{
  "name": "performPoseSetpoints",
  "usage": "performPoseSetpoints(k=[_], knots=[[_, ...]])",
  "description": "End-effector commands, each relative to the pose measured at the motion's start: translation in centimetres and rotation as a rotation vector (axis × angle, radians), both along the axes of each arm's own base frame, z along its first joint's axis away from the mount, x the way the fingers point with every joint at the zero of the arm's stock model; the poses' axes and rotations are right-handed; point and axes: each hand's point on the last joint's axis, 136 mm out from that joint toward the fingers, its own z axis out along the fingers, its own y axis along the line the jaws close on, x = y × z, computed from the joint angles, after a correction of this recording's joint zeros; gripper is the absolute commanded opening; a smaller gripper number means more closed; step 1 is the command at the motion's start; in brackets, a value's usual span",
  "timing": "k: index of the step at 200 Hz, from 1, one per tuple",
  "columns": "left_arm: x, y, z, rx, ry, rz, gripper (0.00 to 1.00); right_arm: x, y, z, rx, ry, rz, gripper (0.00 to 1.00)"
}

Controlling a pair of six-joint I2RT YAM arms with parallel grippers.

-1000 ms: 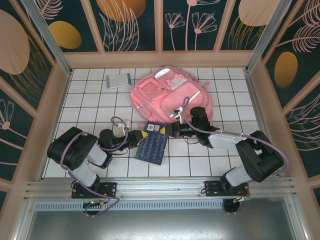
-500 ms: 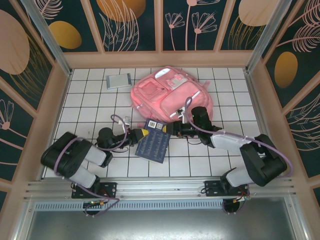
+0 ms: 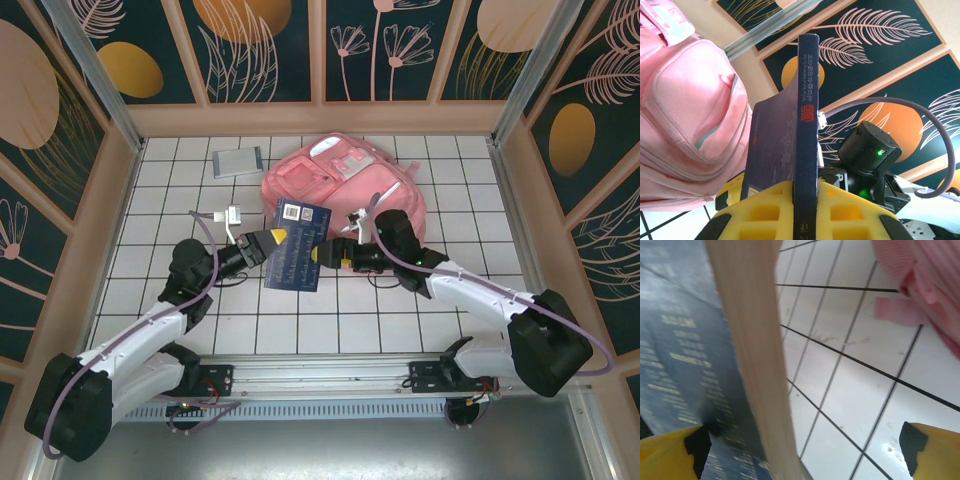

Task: Pack books, pencil case, and school supplies into a backpack

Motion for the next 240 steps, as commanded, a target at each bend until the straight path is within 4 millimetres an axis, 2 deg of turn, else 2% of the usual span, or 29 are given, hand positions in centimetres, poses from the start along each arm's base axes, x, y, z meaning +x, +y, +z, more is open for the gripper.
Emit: performPoseSetpoints(k=[1,21,38,61,89,123,134,148,166,173,175,184,197,203,220,229,240], knots=[[-0.2,-0.3,3.7,-0.071,-0.057,-0.024,0.0,-0.6,1.0,6.1,0.228,-0.086,0.064,0.99],[-0.1,-0.2,4.6,-0.092,-0.059,-0.025,0.0,-2.9,1.7,9.0,0.359,-0.129,0.175,0.99],[-0.1,-0.2,4.9,-0.097,-0.058,-0.023,0.0,-4.3,2.0,10.6,0.399,-0.171,0.218,0.99],[0.1,-0.2,4.7,-0.09,-0.05,-0.014,0.0,-4.3,1.0,11.6,0.408,-0.198,0.178,0.89],[0.3,-0.3,4.2,-0.085,-0.037,-0.014,0.0,-4.1,-0.3,12.2,0.414,-0.211,0.13,0.73],[0.7,-0.3,3.9,-0.071,-0.03,-0.002,0.0,-3.8,-0.7,12.1,0.408,-0.186,0.089,0.44],[0.7,-0.4,3.8,-0.067,-0.033,-0.006,0.0,-3.7,-0.7,12.1,0.412,-0.181,0.078,0.4],[0.8,-0.6,3.6,-0.053,-0.032,-0.012,0.0,-3.3,-0.7,11.8,0.394,-0.173,0.057,0.29],[1.0,-0.8,3.3,-0.021,-0.033,-0.009,0.0,-2.7,-0.7,11.0,0.355,-0.159,0.024,0.23],[1.2,-1.0,3.2,-0.004,-0.033,-0.009,0.0,-2.2,-0.8,10.5,0.332,-0.154,-0.001,0.17],[1.2,-1.0,3.1,0.004,-0.03,-0.007,0.01,-2.1,-0.9,10.4,0.324,-0.153,-0.009,0.15],[1.7,-1.2,2.5,0.05,-0.019,0.005,0.2,-1.2,-1.2,9.6,0.274,-0.145,-0.054,0.0],[3.0,-0.9,1.5,0.164,-0.008,0.056,0.49,0.8,-2.7,8.2,0.181,-0.127,-0.17,0.0],[3.7,-0.6,0.9,0.232,-0.003,0.092,0.57,1.8,-3.8,7.6,0.137,-0.115,-0.23,0.0],[5.8,0.3,0.1,0.406,-0.003,0.173,0.66,4.2,-7.8,5.8,-0.015,-0.063,-0.426,0.0],[6.7,0.3,-0.3,0.477,0.007,0.187,0.69,6.0,-11.4,5.2,-0.097,-0.039,-0.569,0.0],[7.7,-0.4,-1.0,0.557,0.008,0.18,0.71,6.9,-14.5,4.8,-0.172,-0.026,-0.669,0.0]])
